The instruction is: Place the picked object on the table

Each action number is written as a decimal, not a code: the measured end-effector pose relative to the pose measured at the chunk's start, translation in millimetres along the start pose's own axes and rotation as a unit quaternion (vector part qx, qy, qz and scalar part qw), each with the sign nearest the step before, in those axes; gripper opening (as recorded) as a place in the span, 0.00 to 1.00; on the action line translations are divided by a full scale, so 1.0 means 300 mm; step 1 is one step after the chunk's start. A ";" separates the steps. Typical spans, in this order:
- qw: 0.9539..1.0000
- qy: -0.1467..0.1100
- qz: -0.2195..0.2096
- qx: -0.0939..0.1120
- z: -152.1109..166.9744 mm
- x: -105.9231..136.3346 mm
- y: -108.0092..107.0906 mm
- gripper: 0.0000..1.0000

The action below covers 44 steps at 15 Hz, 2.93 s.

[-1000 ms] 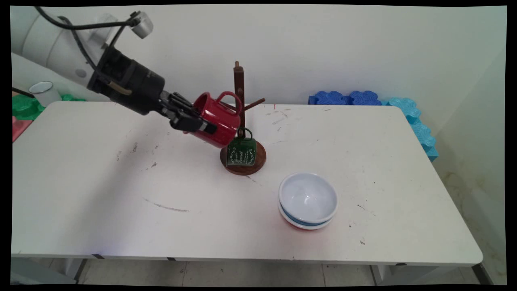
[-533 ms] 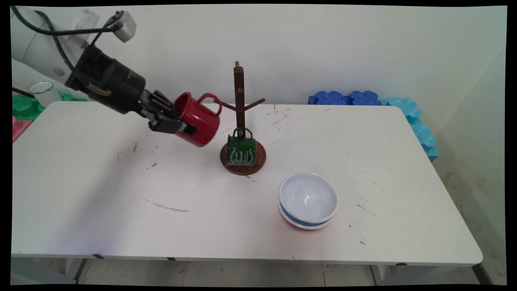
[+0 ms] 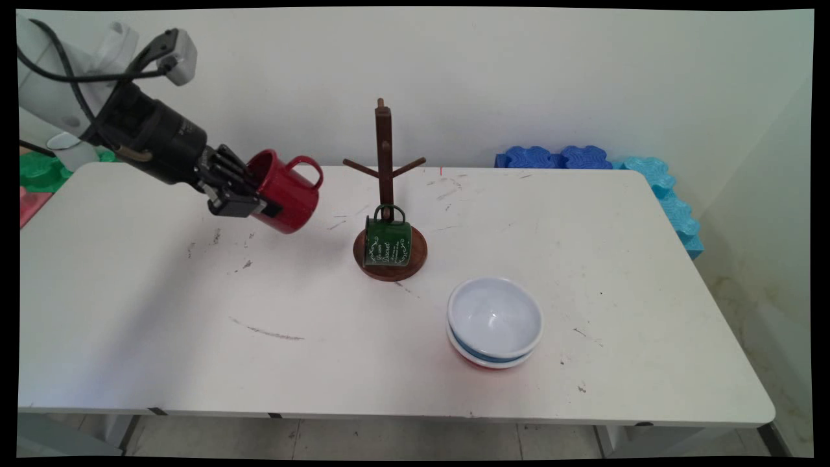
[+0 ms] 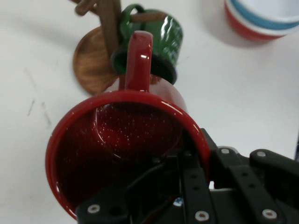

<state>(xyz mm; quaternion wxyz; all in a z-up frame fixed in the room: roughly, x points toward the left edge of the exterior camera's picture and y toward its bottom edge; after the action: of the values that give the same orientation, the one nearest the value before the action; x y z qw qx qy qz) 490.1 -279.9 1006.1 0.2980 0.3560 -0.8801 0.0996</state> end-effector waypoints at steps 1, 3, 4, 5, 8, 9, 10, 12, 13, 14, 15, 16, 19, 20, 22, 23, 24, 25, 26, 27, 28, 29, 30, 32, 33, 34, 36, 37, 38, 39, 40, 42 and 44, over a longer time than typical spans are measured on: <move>1.000 -0.006 0.004 0.006 0.001 -0.010 -0.011 0.00; 1.000 -0.015 0.012 0.017 0.006 -0.025 -0.031 0.00; 0.999 -0.021 0.018 0.024 0.012 -0.033 -0.045 0.00; 0.999 -0.026 0.022 0.030 0.018 -0.040 -0.056 0.00; 0.997 -0.041 0.035 0.047 0.045 -0.059 -0.093 0.00; 0.997 -0.044 0.038 0.050 0.052 -0.062 -0.100 0.00; 0.996 -0.049 0.043 0.055 0.064 -0.066 -0.113 0.00; 0.995 -0.056 0.050 0.062 0.083 -0.073 -0.130 0.00; 0.995 -0.060 0.054 0.065 0.095 -0.076 -0.141 0.00; 0.994 -0.063 0.058 0.067 0.105 -0.077 -0.149 0.00; 0.993 -0.068 0.063 0.070 0.120 -0.078 -0.161 0.00; 0.993 -0.070 0.066 0.071 0.129 -0.078 -0.168 0.00; 0.990 -0.083 0.086 0.075 0.180 -0.078 -0.202 0.00; 0.989 -0.087 0.092 0.075 0.197 -0.078 -0.212 0.00; 0.987 -0.094 0.109 0.074 0.239 -0.074 -0.234 0.00; 0.986 -0.098 0.118 0.073 0.260 -0.070 -0.245 0.00; 0.984 -0.100 0.126 0.072 0.281 -0.065 -0.257 0.00; 0.983 -0.103 0.132 0.071 0.299 -0.059 -0.267 0.00; 0.983 -0.104 0.136 0.071 0.310 -0.055 -0.274 0.00; 0.982 -0.106 0.142 0.070 0.328 -0.049 -0.284 0.00; 0.981 -0.108 0.147 0.069 0.348 -0.041 -0.296 0.00; 0.980 -0.110 0.152 0.068 0.364 -0.034 -0.306 0.00; 0.979 -0.112 0.157 0.067 0.382 -0.027 -0.317 0.00; 0.978 -0.115 0.162 0.064 0.406 -0.017 -0.331 0.00; 0.978 -0.116 0.164 0.062 0.416 -0.014 -0.336 0.00; 0.977 -0.118 0.167 0.059 0.429 -0.010 -0.342 0.00; 0.976 -0.122 0.172 0.053 0.457 0.000 -0.354 0.00; 0.976 -0.123 0.174 0.051 0.465 0.004 -0.356 0.00; 0.975 -0.124 0.176 0.048 0.475 0.009 -0.361 0.00; 0.975 -0.125 0.178 0.046 0.482 0.012 -0.364 0.00; 0.975 -0.127 0.180 0.042 0.493 0.018 -0.368 0.00; 0.974 -0.130 0.184 0.037 0.512 0.026 -0.377 0.00; 0.973 -0.133 0.186 0.033 0.528 0.032 -0.386 0.00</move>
<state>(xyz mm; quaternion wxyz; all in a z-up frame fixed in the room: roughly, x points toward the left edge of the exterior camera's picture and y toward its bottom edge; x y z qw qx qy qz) 492.3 -430.9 880.5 0.1429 0.2055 -0.9589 0.1340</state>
